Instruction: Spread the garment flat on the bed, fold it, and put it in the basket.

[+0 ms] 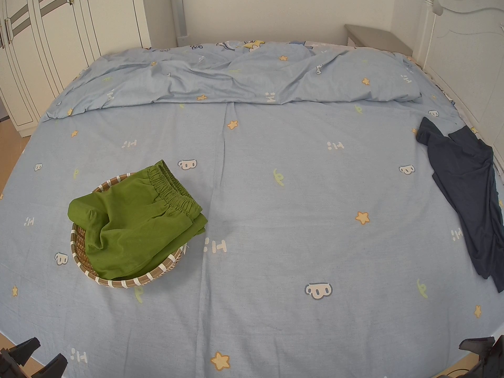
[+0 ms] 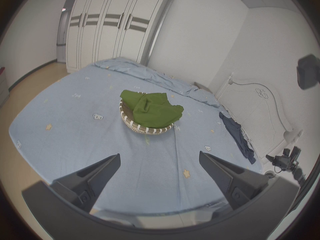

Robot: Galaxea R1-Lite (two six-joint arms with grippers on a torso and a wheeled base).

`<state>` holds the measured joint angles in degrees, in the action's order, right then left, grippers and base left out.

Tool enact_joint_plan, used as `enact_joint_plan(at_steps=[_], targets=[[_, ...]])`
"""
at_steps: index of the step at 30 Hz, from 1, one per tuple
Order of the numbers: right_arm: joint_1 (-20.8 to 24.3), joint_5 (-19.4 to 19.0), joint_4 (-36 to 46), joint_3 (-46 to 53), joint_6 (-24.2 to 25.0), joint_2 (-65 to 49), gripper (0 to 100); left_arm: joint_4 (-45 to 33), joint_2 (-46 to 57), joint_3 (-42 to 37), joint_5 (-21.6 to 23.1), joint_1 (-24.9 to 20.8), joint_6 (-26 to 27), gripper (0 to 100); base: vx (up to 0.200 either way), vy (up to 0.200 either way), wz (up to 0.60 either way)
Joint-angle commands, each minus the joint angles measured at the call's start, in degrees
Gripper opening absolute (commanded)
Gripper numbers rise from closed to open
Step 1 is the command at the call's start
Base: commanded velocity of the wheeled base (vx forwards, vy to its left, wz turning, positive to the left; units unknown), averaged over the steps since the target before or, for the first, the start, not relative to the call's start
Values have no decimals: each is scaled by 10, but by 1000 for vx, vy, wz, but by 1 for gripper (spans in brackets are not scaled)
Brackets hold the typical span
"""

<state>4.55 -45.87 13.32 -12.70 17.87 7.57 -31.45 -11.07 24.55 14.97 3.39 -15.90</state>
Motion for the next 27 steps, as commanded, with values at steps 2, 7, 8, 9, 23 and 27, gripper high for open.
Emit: enact_joint_plan(at_steps=[2,7,8,9,23,27], targets=[[-16,132,-7,46,0,-25,100,239,82,-189,-78,-11,43,100,0,0,0],[-49,201,-20,58,-22,-76,100,339,92,-245,-173,-25,148,100,0,0,0],[-49,214,-26,60,-29,-74,100,340,98,-246,-176,-29,153,100,0,0,0],[-48,286,-60,77,-53,-70,100,332,111,-246,-180,-32,156,100,0,0,0],[-45,459,-117,122,-175,-70,100,315,111,-246,-166,-34,183,100,0,0,0],[-46,459,-119,124,-174,-71,100,314,111,-246,-151,-34,190,100,0,0,0]])
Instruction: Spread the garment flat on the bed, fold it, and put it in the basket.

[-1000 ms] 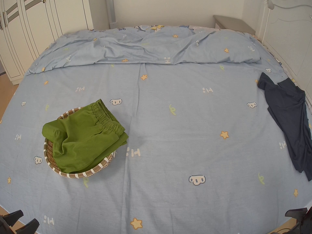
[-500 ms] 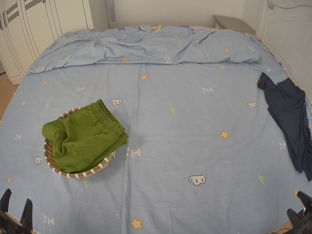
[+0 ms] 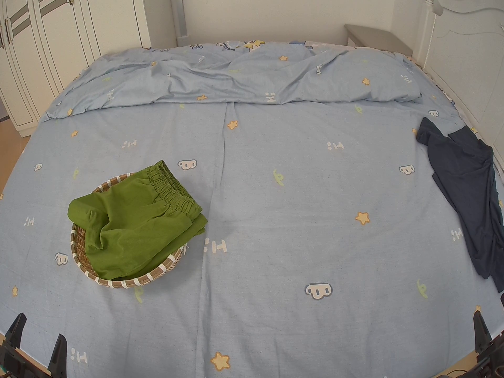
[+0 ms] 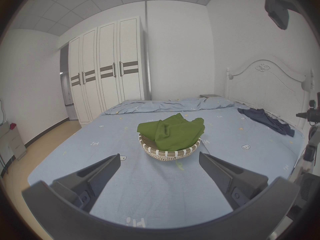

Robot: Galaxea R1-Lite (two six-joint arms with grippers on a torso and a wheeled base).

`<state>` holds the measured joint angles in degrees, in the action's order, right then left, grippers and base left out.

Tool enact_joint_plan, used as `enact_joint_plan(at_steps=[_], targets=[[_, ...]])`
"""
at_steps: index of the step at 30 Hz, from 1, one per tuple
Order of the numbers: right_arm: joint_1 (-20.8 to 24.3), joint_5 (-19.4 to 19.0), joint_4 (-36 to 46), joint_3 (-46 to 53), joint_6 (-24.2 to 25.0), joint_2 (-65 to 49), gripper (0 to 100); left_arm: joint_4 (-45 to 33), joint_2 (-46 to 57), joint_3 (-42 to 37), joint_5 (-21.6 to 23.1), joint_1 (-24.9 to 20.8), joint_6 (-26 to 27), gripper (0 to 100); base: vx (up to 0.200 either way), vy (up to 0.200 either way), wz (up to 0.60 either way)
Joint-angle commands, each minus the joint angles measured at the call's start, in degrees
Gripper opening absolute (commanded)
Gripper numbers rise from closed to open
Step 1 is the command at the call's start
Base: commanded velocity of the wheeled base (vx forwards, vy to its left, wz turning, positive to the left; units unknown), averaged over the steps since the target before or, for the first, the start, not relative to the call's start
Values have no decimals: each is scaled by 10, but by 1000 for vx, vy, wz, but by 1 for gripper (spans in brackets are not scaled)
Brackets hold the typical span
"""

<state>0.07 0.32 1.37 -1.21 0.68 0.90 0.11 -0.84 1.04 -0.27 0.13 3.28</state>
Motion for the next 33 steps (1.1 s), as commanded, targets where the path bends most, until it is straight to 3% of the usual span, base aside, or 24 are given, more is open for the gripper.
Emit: enact_joint_plan(at_steps=[1,6,11,20,33], targets=[[-2,-1,-9,12,2,-6,100,-2,8,-10,-1,-2,-30,100,0,0,0],[-2,0,-12,12,4,-6,100,0,8,-10,-25,0,-42,100,0,0,0],[-2,-5,-12,12,-3,-6,100,-1,8,-10,7,-1,7,100,0,0,0],[-2,-6,-14,12,-4,-6,100,-1,8,-10,10,-1,-20,100,0,0,0],[-2,-6,-14,12,-4,-6,100,-1,8,-10,10,-1,-20,100,0,0,0]])
